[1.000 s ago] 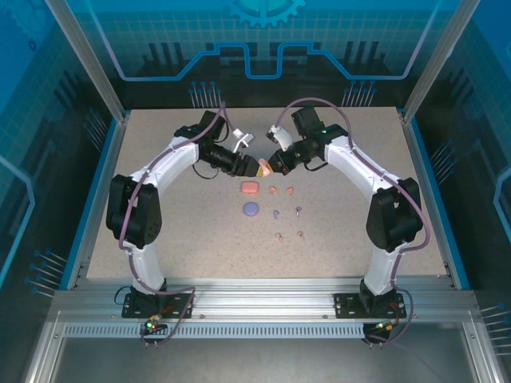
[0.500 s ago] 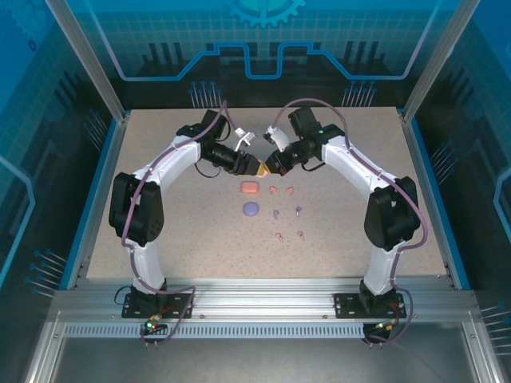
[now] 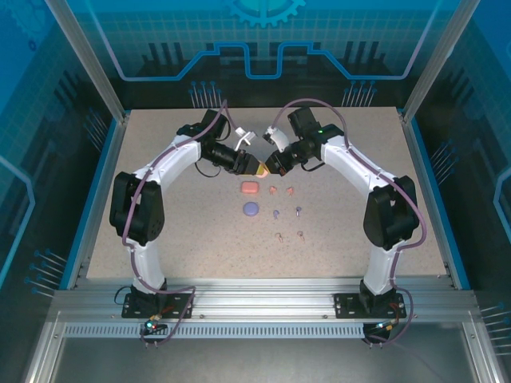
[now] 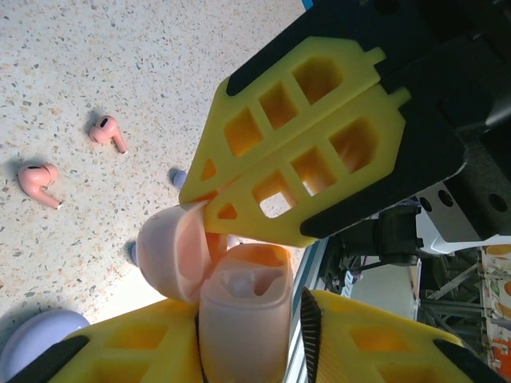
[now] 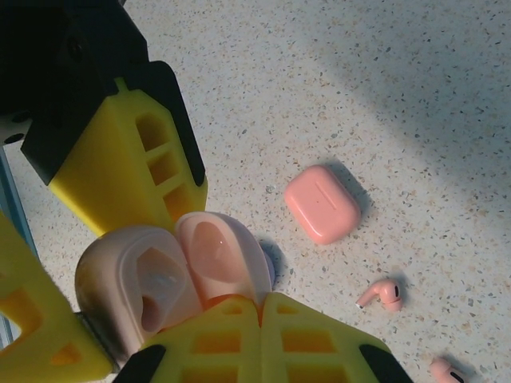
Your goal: Insert wireless bluetooth earbuds into charging case
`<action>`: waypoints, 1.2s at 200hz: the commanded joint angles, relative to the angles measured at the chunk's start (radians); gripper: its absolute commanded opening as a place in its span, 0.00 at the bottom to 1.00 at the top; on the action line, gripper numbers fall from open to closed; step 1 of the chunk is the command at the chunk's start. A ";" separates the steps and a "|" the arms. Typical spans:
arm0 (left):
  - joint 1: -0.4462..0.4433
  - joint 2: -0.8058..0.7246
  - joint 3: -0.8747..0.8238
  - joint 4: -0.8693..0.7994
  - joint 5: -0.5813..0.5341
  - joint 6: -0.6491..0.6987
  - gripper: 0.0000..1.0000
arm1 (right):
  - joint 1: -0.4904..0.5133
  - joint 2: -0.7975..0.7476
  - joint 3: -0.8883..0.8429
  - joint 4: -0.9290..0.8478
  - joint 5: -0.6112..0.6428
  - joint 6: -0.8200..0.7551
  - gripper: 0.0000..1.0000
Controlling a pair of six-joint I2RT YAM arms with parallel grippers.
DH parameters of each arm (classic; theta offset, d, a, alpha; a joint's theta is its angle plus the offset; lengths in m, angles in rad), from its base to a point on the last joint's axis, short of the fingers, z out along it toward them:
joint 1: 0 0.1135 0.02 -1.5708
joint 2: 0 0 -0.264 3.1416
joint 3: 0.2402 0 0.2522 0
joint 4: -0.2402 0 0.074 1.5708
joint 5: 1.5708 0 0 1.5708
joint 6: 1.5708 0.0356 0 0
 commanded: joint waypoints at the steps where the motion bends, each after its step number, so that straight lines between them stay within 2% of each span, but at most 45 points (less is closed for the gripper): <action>1: -0.003 0.011 0.025 -0.030 0.067 0.032 0.32 | 0.010 0.008 0.033 -0.014 -0.015 -0.007 0.00; 39: -0.004 0.017 0.028 -0.027 0.071 0.030 0.22 | 0.010 0.002 0.030 -0.012 -0.019 -0.005 0.00; 73: -0.003 0.008 0.012 -0.016 0.075 0.030 0.00 | -0.007 -0.018 0.029 0.011 -0.026 0.036 0.00; 78: -0.002 0.003 0.003 -0.008 0.075 0.029 0.00 | -0.014 -0.020 0.031 0.015 -0.020 0.052 0.00; 87: 0.002 -0.013 -0.020 0.014 0.074 0.021 0.00 | -0.032 -0.028 0.038 0.019 -0.022 0.080 0.14; 112: 0.017 -0.081 -0.108 0.112 0.062 -0.027 0.00 | -0.085 -0.075 0.024 0.053 -0.083 0.153 0.38; 147: 0.038 -0.187 -0.232 0.246 0.010 -0.079 0.00 | -0.126 -0.191 -0.045 0.106 -0.158 0.253 0.53; 171: 0.043 -0.281 -0.344 0.399 -0.052 -0.146 0.00 | -0.124 -0.245 -0.079 0.045 -0.074 0.341 0.54; 192: 0.043 -0.374 -0.450 0.564 -0.124 -0.212 0.00 | -0.095 -0.287 -0.142 -0.027 0.049 0.411 0.54; 240: 0.042 -0.573 -0.709 0.999 -0.357 -0.306 0.00 | 0.043 -0.345 -0.351 -0.084 0.288 0.541 0.54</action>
